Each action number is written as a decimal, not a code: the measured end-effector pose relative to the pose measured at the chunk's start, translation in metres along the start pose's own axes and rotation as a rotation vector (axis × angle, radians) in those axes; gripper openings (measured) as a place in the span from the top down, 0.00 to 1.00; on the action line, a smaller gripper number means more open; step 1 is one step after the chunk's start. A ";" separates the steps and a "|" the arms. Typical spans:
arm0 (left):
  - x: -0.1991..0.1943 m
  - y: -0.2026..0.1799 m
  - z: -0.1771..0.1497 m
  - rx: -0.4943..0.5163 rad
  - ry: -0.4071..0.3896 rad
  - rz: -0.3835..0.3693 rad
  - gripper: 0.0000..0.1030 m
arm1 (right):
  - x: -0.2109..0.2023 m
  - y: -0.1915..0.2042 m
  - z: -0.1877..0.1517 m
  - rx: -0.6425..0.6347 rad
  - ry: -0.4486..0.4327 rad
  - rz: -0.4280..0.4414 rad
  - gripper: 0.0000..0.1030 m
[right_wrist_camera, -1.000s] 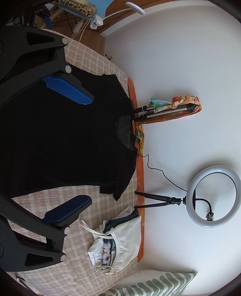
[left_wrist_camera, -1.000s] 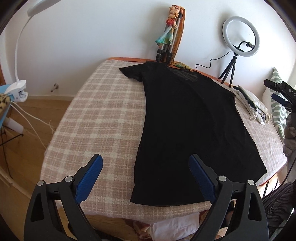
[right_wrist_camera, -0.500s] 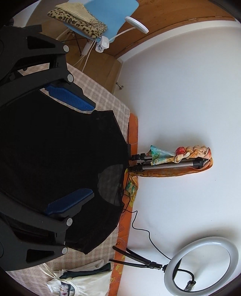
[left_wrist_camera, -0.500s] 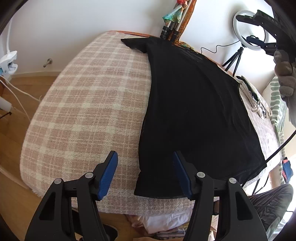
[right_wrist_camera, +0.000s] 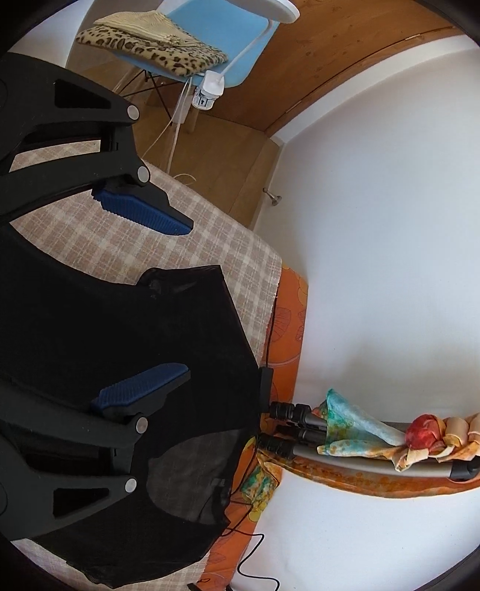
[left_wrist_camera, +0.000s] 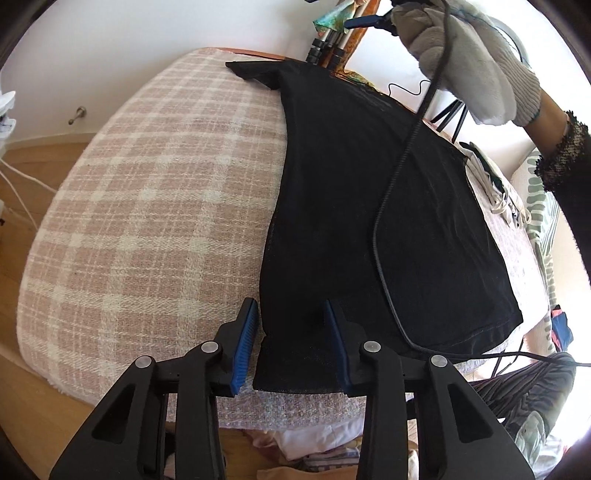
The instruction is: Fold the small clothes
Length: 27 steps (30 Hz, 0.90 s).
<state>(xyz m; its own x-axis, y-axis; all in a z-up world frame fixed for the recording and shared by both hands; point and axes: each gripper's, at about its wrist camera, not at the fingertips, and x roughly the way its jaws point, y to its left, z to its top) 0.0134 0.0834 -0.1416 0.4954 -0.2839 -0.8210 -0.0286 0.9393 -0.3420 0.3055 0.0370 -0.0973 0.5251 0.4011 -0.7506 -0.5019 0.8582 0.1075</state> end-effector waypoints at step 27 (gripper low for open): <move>0.009 0.012 0.013 -0.108 0.031 -0.122 0.96 | 0.190 0.044 0.022 -0.170 0.218 -0.126 0.48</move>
<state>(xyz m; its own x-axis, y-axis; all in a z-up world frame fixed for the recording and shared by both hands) 0.0283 0.0942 -0.1469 0.4742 -0.4019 -0.7833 -0.0635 0.8718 -0.4858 0.3981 0.1580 -0.2211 0.4399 0.2012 -0.8752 -0.5597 0.8236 -0.0920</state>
